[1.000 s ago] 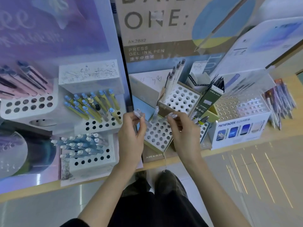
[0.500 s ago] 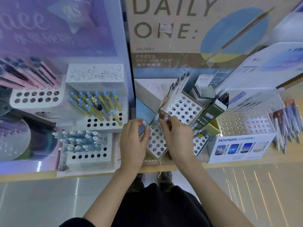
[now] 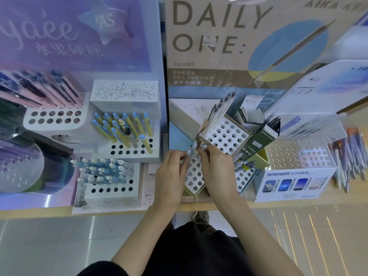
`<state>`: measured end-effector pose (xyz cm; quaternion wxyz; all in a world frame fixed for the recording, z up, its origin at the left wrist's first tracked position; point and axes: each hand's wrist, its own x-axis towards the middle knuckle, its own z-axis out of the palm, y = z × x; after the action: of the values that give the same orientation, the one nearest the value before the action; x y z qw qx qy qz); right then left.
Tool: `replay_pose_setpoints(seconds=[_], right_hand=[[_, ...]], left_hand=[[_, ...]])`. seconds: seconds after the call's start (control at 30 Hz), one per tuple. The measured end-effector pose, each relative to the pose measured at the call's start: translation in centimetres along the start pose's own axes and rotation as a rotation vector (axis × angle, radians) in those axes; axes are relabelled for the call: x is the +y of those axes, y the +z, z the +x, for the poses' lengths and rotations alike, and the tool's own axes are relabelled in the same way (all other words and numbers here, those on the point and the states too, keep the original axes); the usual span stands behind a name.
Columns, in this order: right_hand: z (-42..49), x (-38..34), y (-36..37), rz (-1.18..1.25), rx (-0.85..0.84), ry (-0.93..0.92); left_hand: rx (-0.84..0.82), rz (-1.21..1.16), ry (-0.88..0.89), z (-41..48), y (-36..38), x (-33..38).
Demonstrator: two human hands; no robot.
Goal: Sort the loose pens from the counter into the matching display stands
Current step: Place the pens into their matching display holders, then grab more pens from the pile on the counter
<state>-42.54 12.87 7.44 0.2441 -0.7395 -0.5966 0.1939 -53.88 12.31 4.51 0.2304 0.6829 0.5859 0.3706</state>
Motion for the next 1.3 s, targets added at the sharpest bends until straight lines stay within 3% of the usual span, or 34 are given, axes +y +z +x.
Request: replay_pose_setpoints(seconds=[0.13, 0.23, 0.43, 0.5, 0.57, 0.67, 0.77, 0.93, 1.1, 1.3], right_hand=[[0.2, 0.5, -1.2, -0.245, -0.150, 0.050], [-0.1, 1.1, -1.9, -0.128, -0.203, 0.010], [-1.9, 1.6, -2.4, 0.067, -0.090, -0.075], [-2.6, 2.5, -3.3, 0.154, -0.056, -0.044], [-3.6, 4.0, -4.3, 0.225, 0.001, -0.028], [-5.4, 7.6, -6.3, 0.296, 0.086, 0.079], [-7.8, 13.1, -8.9, 0.325, 0.151, 0.251], [-13.4, 25.0, -13.4, 0.387, 0.100, 0.547], [-15.9, 35.0, -18.0, 0.450, 0.009, 0.640], [-11.2, 43.5, -22.6, 0.392, -0.116, 0.564]], left_hand=[[0.006, 0.019, 0.003, 0.3, 0.3, -0.2], [-0.012, 0.030, 0.011, 0.5, 0.3, -0.3], [0.008, -0.013, -0.084, 0.3, -0.6, 0.3], [0.041, -0.063, -0.015, -0.3, -1.5, 1.1], [-0.057, -0.115, 0.071, -1.0, -2.0, 2.0], [-0.405, -0.220, 0.040, -2.3, -0.5, 4.1], [-0.638, -0.279, 0.001, -3.7, 3.4, 6.8], [-0.846, -0.270, -0.062, -5.6, 13.7, 11.7], [-0.852, -0.211, -0.229, -8.3, 24.4, 18.1], [-0.812, -0.218, -0.369, -10.1, 32.6, 24.5]])
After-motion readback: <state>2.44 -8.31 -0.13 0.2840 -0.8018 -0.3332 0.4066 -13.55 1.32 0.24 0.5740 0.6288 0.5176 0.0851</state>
